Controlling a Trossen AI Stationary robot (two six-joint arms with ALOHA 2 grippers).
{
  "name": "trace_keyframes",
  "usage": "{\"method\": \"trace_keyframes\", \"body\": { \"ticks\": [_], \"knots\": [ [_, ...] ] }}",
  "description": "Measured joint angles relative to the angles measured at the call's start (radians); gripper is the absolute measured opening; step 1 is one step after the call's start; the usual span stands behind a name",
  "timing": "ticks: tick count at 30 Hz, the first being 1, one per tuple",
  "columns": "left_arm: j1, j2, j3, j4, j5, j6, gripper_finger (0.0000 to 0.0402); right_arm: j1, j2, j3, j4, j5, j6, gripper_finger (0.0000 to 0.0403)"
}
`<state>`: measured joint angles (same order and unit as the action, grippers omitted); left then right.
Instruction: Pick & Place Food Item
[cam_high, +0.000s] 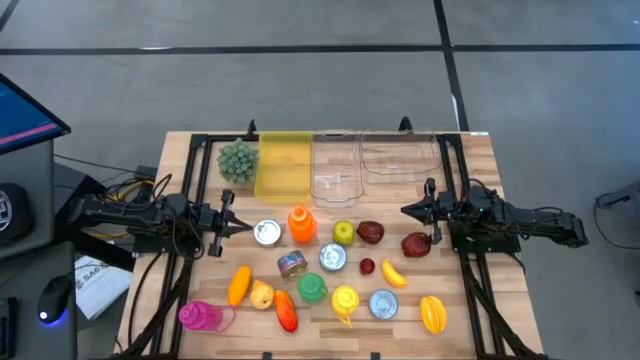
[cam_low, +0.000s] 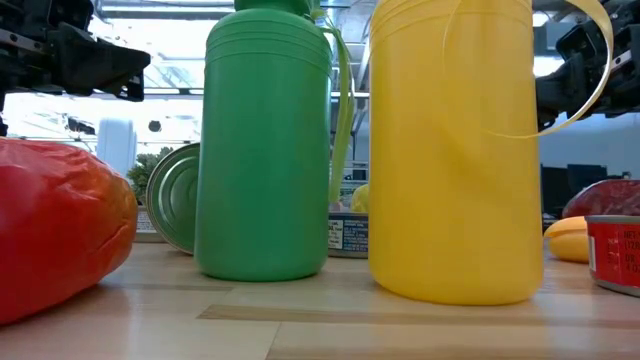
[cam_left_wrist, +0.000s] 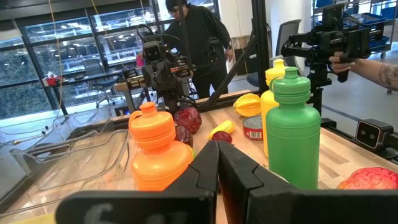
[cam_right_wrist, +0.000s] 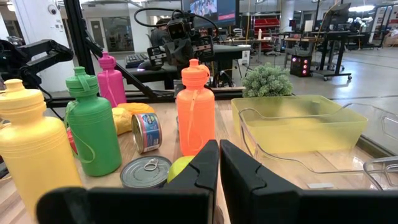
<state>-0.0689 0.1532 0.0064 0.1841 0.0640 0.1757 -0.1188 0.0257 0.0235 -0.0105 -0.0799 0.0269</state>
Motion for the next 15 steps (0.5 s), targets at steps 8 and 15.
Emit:
{"method": "trace_keyframes", "body": {
  "ticks": [8, 15],
  "knots": [
    [0.0, 0.0, 0.0, 0.0, 0.0, 0.0, 0.0, 0.0, 0.0, 0.0, 0.0, 0.0, 0.0, 0.0013],
    [0.0, 0.0, 0.0, 0.0, 0.0, 0.0, 0.0, 0.0, 0.0, 0.0, 0.002, 0.002, -0.024, 0.0013]
  ]
}}
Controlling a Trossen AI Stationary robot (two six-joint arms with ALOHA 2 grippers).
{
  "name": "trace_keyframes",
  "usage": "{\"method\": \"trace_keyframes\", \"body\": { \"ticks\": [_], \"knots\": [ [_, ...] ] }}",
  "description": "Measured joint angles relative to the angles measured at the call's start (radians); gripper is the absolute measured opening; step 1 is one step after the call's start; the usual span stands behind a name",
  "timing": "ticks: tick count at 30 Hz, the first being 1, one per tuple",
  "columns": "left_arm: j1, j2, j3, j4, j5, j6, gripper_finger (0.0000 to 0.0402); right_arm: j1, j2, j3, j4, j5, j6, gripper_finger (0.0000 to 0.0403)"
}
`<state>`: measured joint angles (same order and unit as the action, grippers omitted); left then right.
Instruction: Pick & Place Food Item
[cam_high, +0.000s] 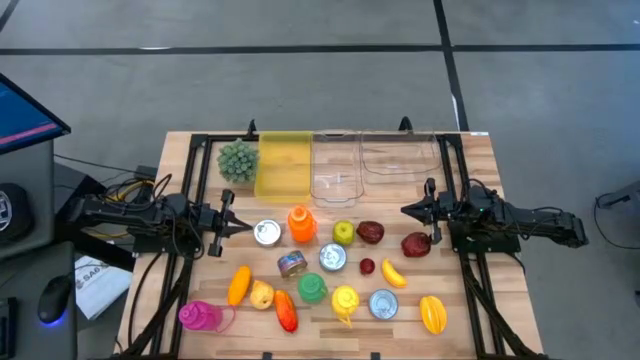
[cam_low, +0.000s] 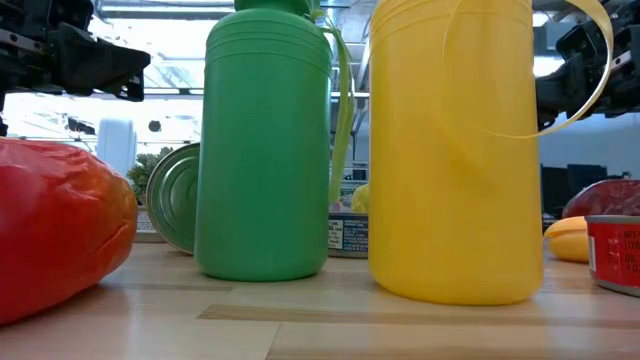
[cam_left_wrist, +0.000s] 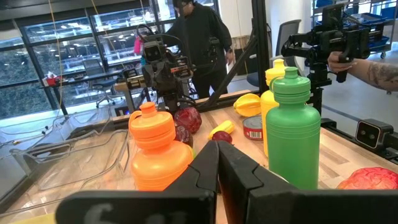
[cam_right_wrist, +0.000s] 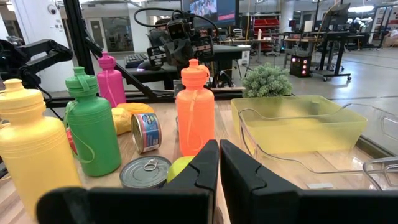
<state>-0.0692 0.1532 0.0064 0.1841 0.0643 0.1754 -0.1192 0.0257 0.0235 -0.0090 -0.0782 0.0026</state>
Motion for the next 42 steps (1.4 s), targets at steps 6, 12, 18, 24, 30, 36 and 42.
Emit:
{"method": "trace_keyframes", "body": {
  "ticks": [6, 12, 18, 24, 30, 36, 42],
  "knots": [
    [0.0, 0.001, 0.0, 0.053, 0.0, 0.0, 0.0, 0.0, 0.0, 0.0, 0.001, 0.001, -0.13, 0.0013],
    [0.0, 0.0, 0.0, 0.096, 0.0, 0.0, 0.0, 0.0, 0.0, 0.0, 0.001, 0.001, -0.1, 0.0013],
    [0.0, 0.0, 0.0, 0.095, -0.017, 0.0, 0.0, 0.0, 0.0, 0.0, 0.002, 0.001, -0.1, 0.0013],
    [0.0, 0.038, 0.0, 0.176, -0.061, -0.001, 0.0, 0.0, 0.0, 0.0, 0.002, 0.001, -0.1, 0.0013],
    [0.0, 0.186, 0.0, 0.334, -0.138, -0.007, 0.0, 0.0, 0.0, 0.001, 0.002, 0.001, -0.1, 0.0013],
    [0.0, 0.403, 0.0, 0.548, -0.21, -0.008, 0.0, 0.0, 0.0, 0.001, 0.002, 0.001, -0.1, 0.0013],
    [0.0, 0.603, 0.0, 0.761, -0.221, -0.008, 0.0, 0.0, 0.0, 0.001, 0.032, 0.001, -0.165, 0.0013]
  ]
}}
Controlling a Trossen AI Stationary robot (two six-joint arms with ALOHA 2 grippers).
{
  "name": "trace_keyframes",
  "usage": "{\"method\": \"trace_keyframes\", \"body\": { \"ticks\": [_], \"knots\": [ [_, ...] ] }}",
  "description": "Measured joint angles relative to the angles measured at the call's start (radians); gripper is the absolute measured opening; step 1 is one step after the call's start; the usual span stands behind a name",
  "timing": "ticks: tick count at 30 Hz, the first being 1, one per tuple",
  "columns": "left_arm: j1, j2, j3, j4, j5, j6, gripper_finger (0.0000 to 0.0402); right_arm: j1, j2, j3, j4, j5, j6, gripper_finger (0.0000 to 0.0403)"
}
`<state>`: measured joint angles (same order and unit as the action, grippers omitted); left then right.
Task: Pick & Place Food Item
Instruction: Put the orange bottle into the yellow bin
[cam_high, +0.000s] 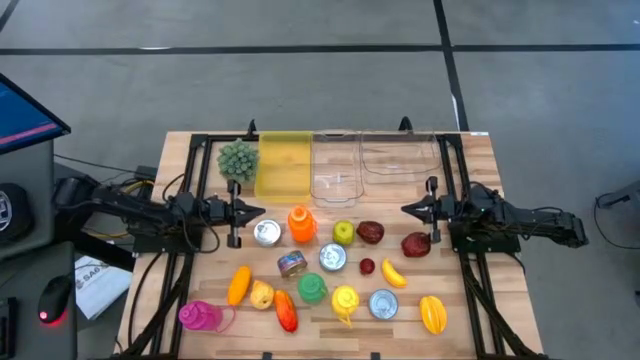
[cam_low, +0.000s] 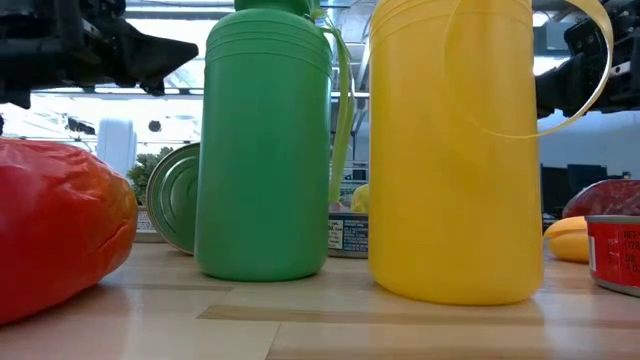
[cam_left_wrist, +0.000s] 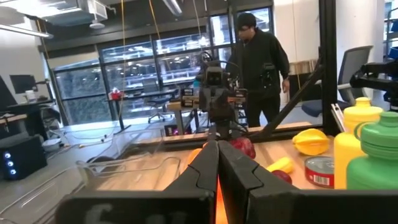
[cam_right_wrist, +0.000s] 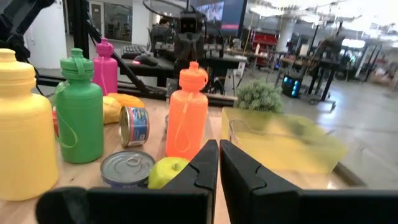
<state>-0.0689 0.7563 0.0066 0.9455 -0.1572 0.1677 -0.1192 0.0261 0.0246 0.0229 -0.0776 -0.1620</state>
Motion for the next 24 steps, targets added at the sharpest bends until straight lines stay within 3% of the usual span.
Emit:
{"method": "trace_keyframes", "body": {
  "ticks": [4, 8, 13, 24],
  "knots": [
    [0.0, 0.114, 0.004, 0.106, -0.017, -0.019, 0.0, 0.0, 0.0, 0.0, 0.042, 0.0, -0.003, 0.0013],
    [0.01, 0.203, 0.063, 0.105, -0.105, -0.07, 0.0, 0.0, 0.0, 0.0, 0.045, 0.0, -0.003, 0.0013],
    [0.036, 0.28, 0.132, 0.09, -0.106, -0.104, 0.0, 0.0, 0.0, 0.0, 0.045, 0.0, -0.003, 0.0013],
    [0.037, 0.294, 0.302, -0.221, -0.105, -0.184, 0.0, 0.0, 0.0, 0.0, 0.042, 0.0, -0.003, 0.0013]
  ]
}}
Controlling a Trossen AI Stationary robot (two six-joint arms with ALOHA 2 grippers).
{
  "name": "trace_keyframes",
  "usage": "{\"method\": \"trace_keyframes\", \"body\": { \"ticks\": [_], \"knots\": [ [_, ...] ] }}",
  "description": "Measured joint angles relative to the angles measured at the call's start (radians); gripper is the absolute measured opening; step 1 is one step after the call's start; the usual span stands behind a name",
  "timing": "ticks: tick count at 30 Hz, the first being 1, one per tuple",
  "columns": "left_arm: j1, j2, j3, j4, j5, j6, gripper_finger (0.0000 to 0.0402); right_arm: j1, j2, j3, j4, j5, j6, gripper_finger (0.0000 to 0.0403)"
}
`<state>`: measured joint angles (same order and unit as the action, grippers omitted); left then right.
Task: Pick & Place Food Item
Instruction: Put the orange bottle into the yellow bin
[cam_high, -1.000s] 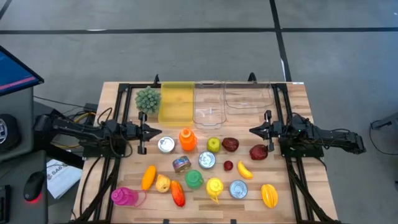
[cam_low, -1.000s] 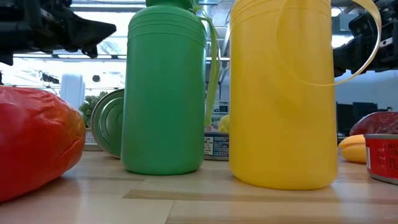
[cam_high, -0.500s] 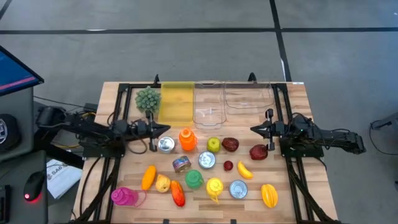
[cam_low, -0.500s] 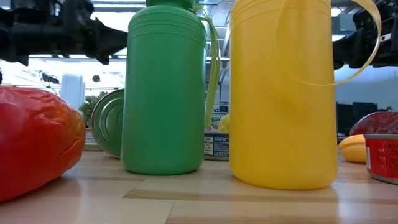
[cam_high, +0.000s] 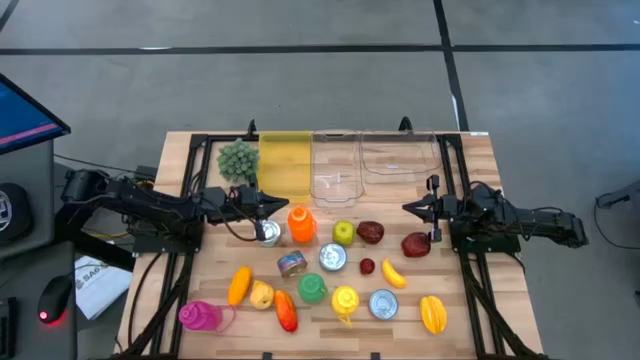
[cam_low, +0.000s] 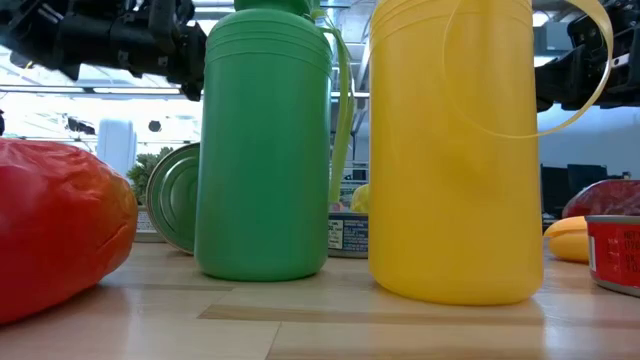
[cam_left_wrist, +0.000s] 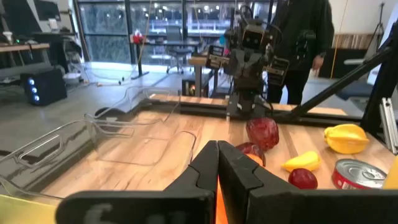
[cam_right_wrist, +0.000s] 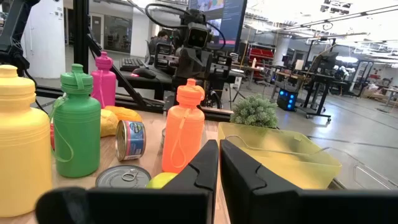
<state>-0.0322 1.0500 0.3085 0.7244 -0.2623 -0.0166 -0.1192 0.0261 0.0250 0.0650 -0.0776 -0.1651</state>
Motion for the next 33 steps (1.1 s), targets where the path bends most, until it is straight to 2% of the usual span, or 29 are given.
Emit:
{"method": "trace_keyframes", "body": {
  "ticks": [8, 19, 24, 33],
  "knots": [
    [0.0, 0.0, 0.109, -0.173, 0.001, -0.023, 0.0, 0.0, 0.0, 0.0, -0.001, 0.0, 0.0, 0.0013],
    [0.0, 0.0, 0.138, -0.167, 0.008, 0.038, 0.0011, 0.0, 0.0, 0.0, -0.001, 0.0, 0.0, 0.0013],
    [0.0, 0.0, 0.138, -0.168, 0.008, 0.038, 0.0056, 0.0, 0.0, 0.0, 0.0, 0.0, 0.0, 0.0013],
    [0.0, 0.0, 0.138, -0.167, 0.008, 0.038, 0.0185, 0.0, 0.0, 0.0, 0.0, 0.028, 0.0, 0.0013]
  ]
}}
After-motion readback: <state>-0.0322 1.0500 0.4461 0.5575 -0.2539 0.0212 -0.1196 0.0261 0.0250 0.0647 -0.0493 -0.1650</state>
